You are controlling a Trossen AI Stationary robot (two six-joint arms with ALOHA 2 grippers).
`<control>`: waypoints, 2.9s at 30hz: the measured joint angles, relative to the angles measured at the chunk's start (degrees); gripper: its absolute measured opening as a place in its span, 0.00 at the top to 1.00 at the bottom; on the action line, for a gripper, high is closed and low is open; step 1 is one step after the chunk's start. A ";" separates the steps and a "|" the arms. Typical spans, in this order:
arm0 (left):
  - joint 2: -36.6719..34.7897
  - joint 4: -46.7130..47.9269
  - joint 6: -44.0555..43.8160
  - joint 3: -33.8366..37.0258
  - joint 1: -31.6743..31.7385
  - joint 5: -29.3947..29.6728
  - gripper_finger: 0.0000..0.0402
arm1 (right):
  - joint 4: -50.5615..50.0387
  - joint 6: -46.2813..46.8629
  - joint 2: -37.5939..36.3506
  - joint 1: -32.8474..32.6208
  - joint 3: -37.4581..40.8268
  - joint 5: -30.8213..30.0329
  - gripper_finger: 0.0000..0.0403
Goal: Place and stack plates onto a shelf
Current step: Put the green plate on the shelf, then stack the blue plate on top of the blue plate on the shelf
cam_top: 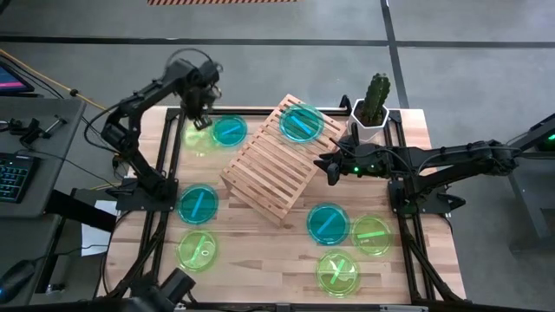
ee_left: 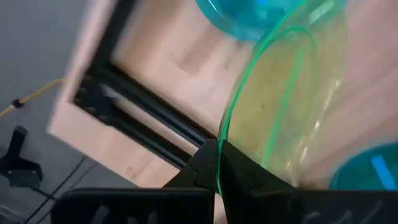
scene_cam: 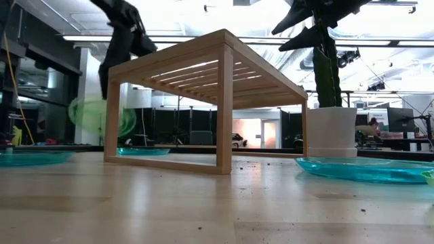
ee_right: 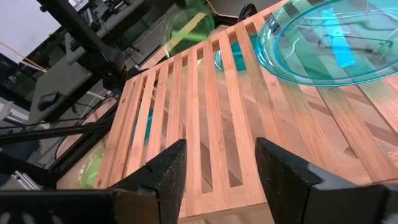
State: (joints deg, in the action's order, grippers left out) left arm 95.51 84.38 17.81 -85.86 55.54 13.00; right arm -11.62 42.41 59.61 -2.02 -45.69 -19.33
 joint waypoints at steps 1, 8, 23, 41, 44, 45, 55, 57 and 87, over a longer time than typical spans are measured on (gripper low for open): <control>-0.35 0.10 -0.67 -1.86 0.14 -0.02 1.00 | -0.02 -0.02 0.00 0.00 0.00 0.02 0.57; -5.00 0.35 -6.09 -17.29 1.63 -4.28 1.00 | 0.00 -0.22 0.00 0.00 0.00 0.02 0.57; -16.04 -1.46 -28.03 -25.51 -24.85 -28.45 1.00 | 14.46 -4.06 0.00 0.15 0.00 0.00 0.57; -12.62 -22.74 -35.87 -3.46 -32.05 -28.52 1.00 | 13.98 -7.83 -3.51 0.15 0.02 0.00 0.57; -14.07 -26.18 -38.75 2.06 -31.56 -30.31 1.00 | 12.69 -7.96 -5.45 0.15 0.00 -0.40 0.57; -14.19 -27.12 -39.58 3.72 -31.56 -30.96 1.00 | 12.05 -7.94 -6.01 0.15 0.00 -1.51 0.57; -13.74 -35.58 -42.82 10.74 -31.86 -30.73 1.00 | 10.05 -7.43 -7.50 0.15 0.00 -5.97 0.57; -13.74 -34.65 -42.07 10.86 -31.77 -30.71 1.00 | 9.99 -7.43 -7.43 0.16 0.00 -5.97 0.57; -32.77 -57.82 -32.24 15.86 -28.96 -24.57 0.66 | 11.41 -9.80 -7.41 0.16 0.00 -1.47 0.57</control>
State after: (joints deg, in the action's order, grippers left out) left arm 62.74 26.56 -14.43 -70.00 26.59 -11.57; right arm -0.21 32.61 52.21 -1.86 -45.69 -20.80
